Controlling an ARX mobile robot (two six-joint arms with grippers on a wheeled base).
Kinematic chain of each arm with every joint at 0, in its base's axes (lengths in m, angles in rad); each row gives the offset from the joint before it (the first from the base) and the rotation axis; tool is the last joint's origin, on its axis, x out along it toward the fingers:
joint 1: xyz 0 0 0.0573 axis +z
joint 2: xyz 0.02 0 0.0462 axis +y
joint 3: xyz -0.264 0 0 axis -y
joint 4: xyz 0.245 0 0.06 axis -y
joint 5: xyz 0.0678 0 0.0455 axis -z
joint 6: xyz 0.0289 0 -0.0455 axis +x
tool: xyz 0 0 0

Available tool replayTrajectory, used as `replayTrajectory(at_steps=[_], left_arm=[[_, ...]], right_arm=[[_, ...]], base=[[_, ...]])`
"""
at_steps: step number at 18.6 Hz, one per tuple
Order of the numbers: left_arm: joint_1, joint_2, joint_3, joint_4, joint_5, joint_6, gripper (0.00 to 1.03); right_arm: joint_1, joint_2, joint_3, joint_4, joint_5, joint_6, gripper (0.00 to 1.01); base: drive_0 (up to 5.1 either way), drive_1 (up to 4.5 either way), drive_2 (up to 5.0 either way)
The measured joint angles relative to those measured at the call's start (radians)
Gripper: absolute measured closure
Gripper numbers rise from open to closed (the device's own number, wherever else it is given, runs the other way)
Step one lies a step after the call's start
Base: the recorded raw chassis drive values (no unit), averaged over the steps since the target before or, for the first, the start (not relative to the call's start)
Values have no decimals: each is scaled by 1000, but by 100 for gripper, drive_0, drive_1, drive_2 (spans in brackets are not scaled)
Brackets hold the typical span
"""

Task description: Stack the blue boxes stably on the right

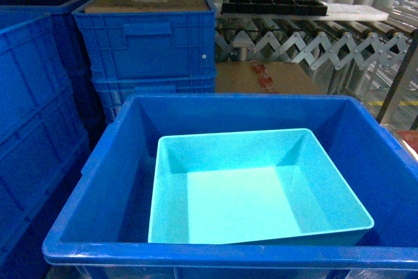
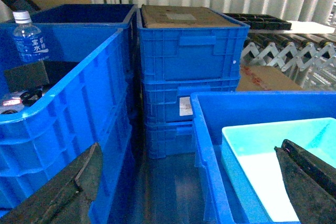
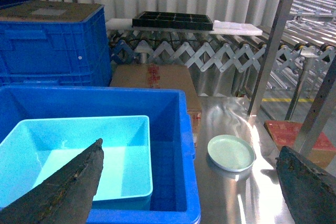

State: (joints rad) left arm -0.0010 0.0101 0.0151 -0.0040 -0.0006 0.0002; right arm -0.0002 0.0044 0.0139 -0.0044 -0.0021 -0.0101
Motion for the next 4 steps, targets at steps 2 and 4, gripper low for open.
replayTrajectory(at_steps=[2,4], left_arm=[[0,0,0,0,0,0,5],[0,0,0,0,0,0,5]], right_arm=[[0,0,0,0,0,0,3],[0,0,0,0,0,0,3]], base=[[0,0,0],[0,0,0]])
